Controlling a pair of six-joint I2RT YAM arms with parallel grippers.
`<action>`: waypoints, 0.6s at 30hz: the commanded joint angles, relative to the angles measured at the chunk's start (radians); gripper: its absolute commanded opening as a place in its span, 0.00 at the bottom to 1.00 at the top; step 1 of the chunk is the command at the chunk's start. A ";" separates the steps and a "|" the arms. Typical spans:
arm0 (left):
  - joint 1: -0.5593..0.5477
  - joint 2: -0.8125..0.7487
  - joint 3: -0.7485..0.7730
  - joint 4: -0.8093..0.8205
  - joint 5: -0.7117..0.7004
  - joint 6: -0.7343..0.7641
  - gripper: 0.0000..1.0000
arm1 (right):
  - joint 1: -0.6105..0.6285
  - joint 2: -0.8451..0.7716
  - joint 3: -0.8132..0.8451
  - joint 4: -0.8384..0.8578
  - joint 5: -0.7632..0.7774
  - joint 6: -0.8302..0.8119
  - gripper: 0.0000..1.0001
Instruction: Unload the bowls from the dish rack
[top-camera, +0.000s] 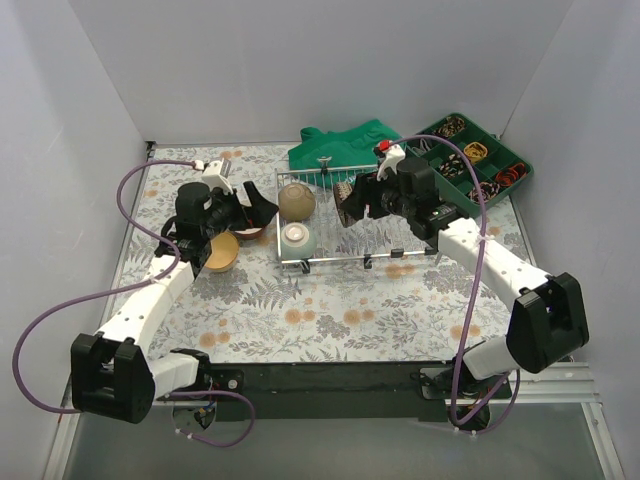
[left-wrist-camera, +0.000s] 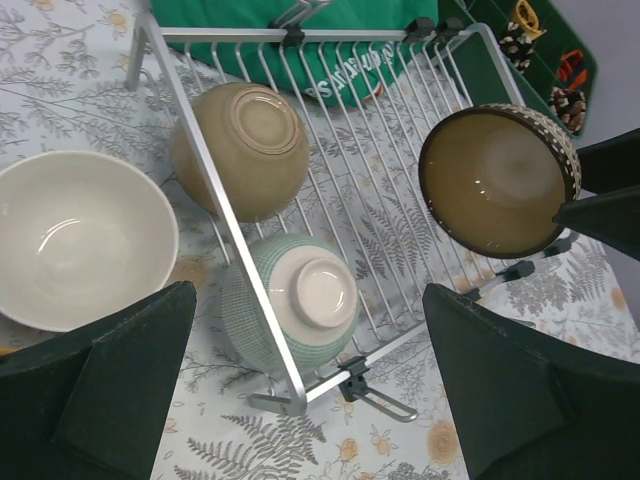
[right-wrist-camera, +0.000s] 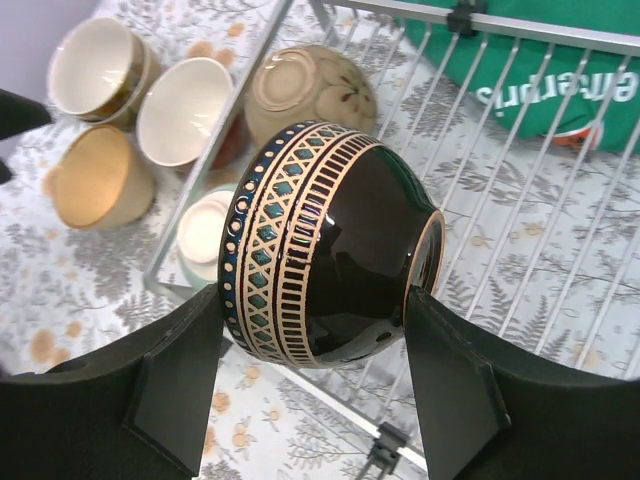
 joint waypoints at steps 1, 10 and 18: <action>-0.023 0.017 -0.015 0.106 0.079 -0.065 0.98 | -0.008 -0.078 -0.018 0.208 -0.133 0.109 0.26; -0.112 0.063 -0.018 0.200 0.069 -0.115 0.98 | -0.009 -0.151 -0.110 0.361 -0.289 0.259 0.26; -0.206 0.132 -0.015 0.249 0.015 -0.135 0.94 | -0.009 -0.210 -0.209 0.510 -0.378 0.361 0.26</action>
